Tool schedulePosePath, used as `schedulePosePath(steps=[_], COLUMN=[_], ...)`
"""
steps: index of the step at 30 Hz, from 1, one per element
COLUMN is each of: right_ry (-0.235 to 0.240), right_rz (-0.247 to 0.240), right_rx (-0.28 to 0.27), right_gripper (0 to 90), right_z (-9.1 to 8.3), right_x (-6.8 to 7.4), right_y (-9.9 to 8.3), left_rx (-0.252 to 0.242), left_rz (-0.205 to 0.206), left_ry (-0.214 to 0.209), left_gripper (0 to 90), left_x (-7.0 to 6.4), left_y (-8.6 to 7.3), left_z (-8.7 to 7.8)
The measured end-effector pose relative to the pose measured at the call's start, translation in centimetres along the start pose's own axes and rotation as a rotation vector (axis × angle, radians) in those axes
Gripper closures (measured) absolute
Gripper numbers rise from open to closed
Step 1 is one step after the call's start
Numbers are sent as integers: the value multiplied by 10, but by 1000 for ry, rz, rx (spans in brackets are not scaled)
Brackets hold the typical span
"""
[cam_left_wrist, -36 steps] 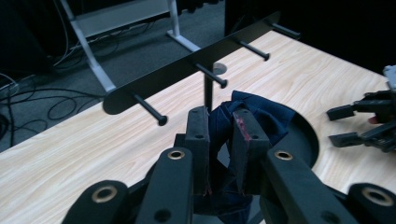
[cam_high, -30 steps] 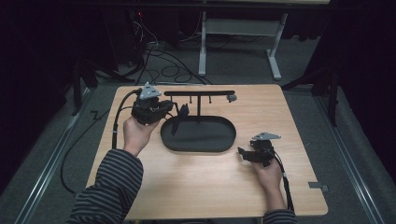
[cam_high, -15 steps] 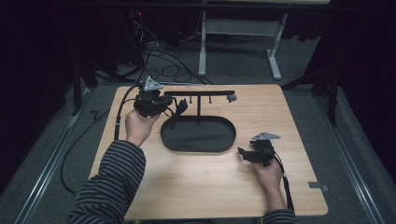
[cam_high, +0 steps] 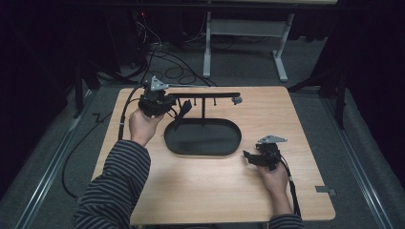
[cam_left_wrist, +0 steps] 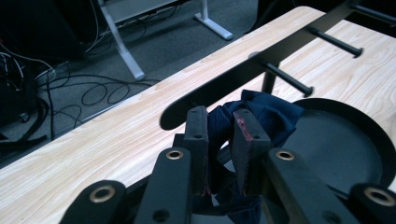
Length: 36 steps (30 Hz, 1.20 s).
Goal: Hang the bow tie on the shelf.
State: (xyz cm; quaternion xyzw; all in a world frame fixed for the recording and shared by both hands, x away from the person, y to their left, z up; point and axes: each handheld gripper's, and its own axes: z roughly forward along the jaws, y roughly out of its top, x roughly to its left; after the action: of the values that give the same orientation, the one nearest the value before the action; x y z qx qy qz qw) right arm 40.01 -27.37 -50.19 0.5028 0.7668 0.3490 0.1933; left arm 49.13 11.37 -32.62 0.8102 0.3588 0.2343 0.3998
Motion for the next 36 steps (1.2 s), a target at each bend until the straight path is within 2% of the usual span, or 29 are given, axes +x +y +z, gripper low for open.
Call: schedulePosePath(steps=[12,15,22,28,36], right_ry=[0,1,0,-2,-3], right_rz=[3,3,0,-4,-3], right_rx=[-1,0,0,-2,-1], right_gripper=[348,347,347,346,346], right_z=[0,0,0,0,0], right_x=[0,0,0,0,0], right_y=[0,0,0,0,0], left_rx=[16,17,22,20,15], left_rz=[-15,-11,-11,-54,-53], left_ry=[18,33,51,25,19], left_gripper=[768,711,646,600,565], left_x=[4,4,4,7,3], left_y=[-3,-3,-8,-17,-24], left_z=[10,9,7,4,-2])
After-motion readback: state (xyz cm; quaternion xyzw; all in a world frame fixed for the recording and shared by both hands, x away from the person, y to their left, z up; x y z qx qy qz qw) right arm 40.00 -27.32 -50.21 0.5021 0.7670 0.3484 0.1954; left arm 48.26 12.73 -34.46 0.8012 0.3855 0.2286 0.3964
